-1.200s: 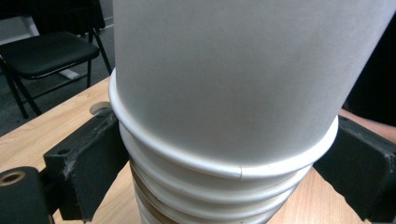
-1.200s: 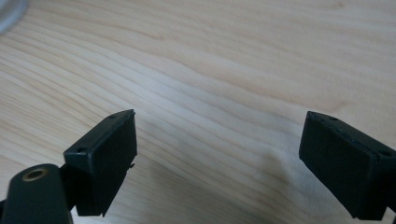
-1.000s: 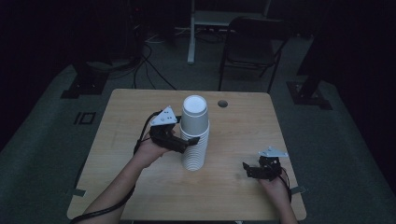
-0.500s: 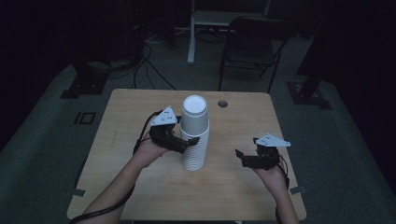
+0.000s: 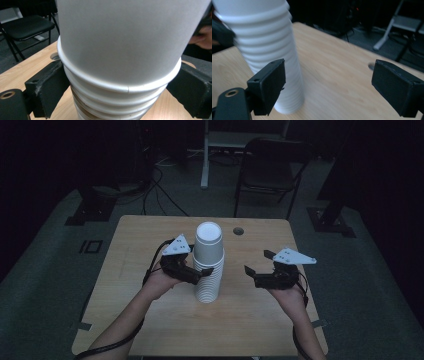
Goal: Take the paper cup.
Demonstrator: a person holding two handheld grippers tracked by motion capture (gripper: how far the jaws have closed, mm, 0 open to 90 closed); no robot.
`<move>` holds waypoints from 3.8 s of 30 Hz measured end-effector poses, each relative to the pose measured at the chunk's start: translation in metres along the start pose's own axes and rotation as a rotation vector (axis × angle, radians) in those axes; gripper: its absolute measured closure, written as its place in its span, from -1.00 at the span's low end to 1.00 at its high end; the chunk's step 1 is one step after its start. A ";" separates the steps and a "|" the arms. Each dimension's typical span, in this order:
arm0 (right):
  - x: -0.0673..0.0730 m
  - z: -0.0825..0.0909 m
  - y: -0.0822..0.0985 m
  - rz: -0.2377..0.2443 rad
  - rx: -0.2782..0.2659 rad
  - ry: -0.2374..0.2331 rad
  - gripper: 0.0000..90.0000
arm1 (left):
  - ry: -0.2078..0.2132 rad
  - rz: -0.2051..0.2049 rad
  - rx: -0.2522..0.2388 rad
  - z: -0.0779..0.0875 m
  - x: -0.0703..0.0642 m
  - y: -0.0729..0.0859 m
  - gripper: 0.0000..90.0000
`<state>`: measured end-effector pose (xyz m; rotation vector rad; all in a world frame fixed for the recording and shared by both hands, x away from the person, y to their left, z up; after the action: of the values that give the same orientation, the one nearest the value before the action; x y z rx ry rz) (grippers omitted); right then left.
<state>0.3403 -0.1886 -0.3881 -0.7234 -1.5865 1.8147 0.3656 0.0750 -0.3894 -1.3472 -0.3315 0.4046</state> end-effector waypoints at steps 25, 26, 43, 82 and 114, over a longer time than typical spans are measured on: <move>0.059 -0.049 -0.086 0.076 -0.115 -0.272 -0.78 | 0.004 -0.001 0.000 0.000 0.000 0.000 -0.84; 0.060 -0.052 -0.087 0.070 -0.110 -0.277 -0.78 | 0.004 0.001 -0.002 0.000 0.000 0.000 -0.84; 0.074 -0.083 -0.094 0.086 -0.074 -0.317 -0.71 | 0.003 -0.005 0.002 0.000 0.000 0.000 -0.83; 0.081 -0.069 -0.157 0.113 -0.190 -0.286 -0.50 | 0.001 -0.008 0.010 0.000 -0.001 -0.001 -0.83; 0.038 -0.001 -0.167 0.108 -0.256 -0.167 -0.50 | 0.003 -0.019 0.018 0.001 -0.001 0.000 -0.83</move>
<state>0.3314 -0.1448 -0.2229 -0.8021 -1.9484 1.8072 0.3642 0.0756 -0.3895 -1.3259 -0.3375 0.3890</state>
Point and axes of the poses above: each handheld gripper's, and its own axes: z roughly backward along the jaws, y roughly out of its underside, x roughly to its left, the point moved 4 cm from there along -z, roughly forward along the jaws, and after that the axes turned 14 degrees about -x, right-handed, at the moved point
